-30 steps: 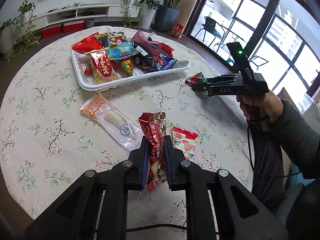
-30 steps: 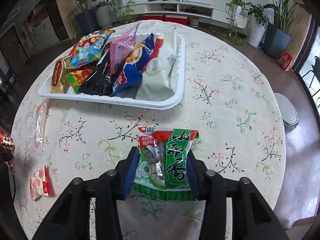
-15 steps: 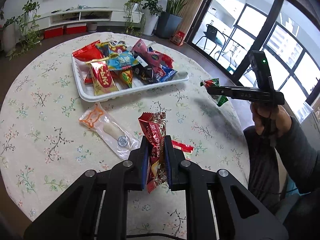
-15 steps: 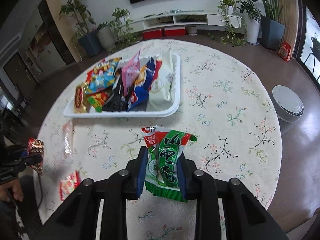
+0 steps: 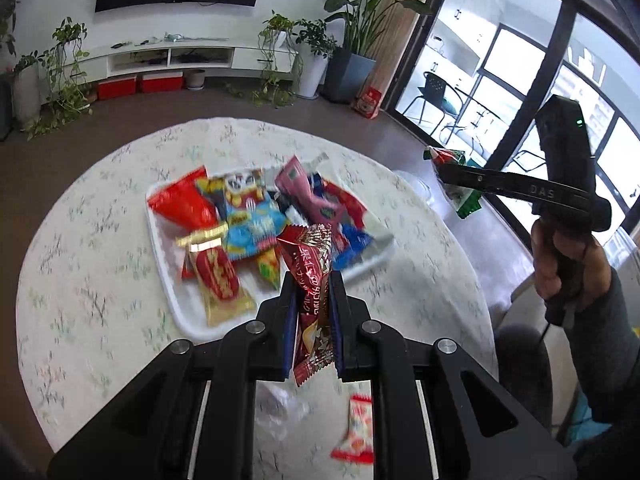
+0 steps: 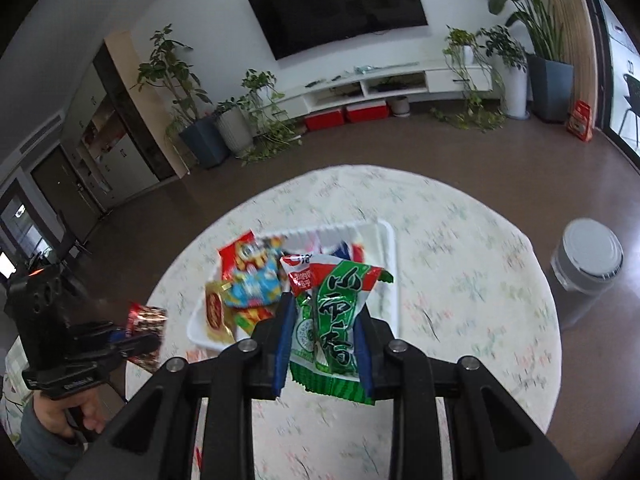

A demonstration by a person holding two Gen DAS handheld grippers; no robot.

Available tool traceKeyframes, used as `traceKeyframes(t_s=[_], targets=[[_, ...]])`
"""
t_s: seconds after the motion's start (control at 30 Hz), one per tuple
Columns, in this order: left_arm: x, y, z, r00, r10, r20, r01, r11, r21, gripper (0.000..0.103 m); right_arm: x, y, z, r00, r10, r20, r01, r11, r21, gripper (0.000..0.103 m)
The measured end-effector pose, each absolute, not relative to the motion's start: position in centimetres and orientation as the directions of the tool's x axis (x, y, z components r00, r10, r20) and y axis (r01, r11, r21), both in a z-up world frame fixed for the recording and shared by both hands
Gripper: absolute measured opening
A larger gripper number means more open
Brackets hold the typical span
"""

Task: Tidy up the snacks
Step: 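Carry the chocolate packet and seaweed bag into the white tray and open both tools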

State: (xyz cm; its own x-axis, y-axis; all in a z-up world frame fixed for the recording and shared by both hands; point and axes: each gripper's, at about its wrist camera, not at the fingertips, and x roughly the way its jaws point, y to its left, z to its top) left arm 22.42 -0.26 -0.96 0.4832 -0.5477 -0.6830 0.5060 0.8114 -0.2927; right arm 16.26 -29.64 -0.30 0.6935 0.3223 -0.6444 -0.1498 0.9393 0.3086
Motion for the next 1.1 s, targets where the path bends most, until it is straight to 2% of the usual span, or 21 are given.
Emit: traceKeyframes(t_s=[0.2, 0.47, 0.83, 1.1], targets=[[27.0, -3.3, -1.3, 0.480, -0.534, -0.696, 0.485, 0.822, -0.297, 0.013, 21.7, -27.4, 0.2, 0.675, 0.342, -0.653, -0.159, 0.932, 0.325, 0.029], [29.8, -6.5, -5.4, 0.445, -0.499, -0.743, 0.467, 0.838, -0.284, 0.013, 26.9, -26.4, -4.0, 0.599, 0.300, -0.742, -0.106, 0.949, 0.298, 0.030], [31.6, -7.8, -8.4, 0.432, -0.469, -0.770, 0.457, 0.850, -0.262, 0.013, 29.1, -25.3, -8.0, 0.555, 0.248, -0.794, -0.078, 0.966, 0.247, 0.031], [32.3, -9.3, -9.7, 0.433, -0.448, -0.783, 0.445, 0.861, -0.247, 0.014, 29.4, -25.1, -9.2, 0.538, 0.231, -0.810, -0.080, 0.971, 0.224, 0.036]])
